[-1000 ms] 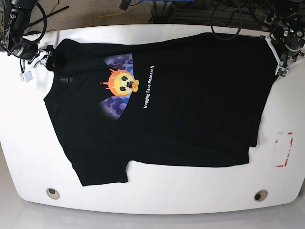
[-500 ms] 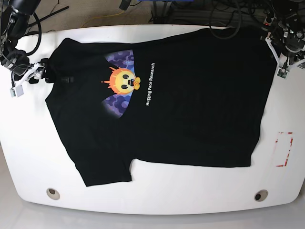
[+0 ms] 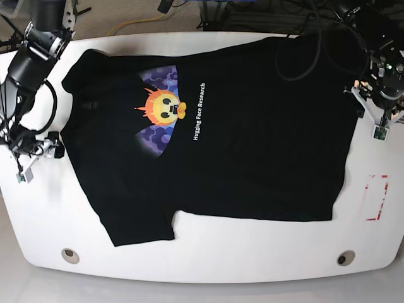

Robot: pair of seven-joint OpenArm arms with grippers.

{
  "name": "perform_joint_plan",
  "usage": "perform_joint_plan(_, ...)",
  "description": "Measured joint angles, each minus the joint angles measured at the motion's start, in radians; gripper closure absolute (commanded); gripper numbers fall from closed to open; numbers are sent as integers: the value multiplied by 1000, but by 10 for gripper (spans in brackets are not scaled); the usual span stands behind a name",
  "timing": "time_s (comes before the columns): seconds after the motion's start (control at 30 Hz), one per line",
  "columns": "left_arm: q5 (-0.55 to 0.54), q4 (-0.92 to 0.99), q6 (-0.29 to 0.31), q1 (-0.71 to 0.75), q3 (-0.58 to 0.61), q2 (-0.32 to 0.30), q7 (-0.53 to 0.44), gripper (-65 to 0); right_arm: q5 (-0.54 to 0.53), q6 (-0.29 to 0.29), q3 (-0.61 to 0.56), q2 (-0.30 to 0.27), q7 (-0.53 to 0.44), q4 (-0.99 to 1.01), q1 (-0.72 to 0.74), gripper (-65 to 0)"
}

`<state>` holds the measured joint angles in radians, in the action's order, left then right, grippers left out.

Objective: Fold the T-shirt properly
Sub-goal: 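Release the shoulders and move both grippers toward the shirt sides, then grasp the shirt sides below the sleeves with both grippers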

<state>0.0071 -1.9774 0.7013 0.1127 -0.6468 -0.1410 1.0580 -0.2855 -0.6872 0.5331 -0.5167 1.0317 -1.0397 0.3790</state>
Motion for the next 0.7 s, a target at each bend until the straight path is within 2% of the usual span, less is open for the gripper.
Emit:
perform_joint_plan(0.23,8,2,0,-79,34,-3,3,-390,140,-12,-50,10,-227,295,143,-526)
perform_joint_plan(0.37,10,2,0,-105,34,-4,4,-390,179,-8,-48,1,-330,426,174,-526)
perform_joint_plan(0.57,12,10,-1,-130,34,-3,4,-393,177,-5,-58,14,-359,482,191,-526)
perform_joint_plan(0.7,12,39,0,-142,35,-10,4,-394,169,-2,-57,44,-378,480,188,-525)
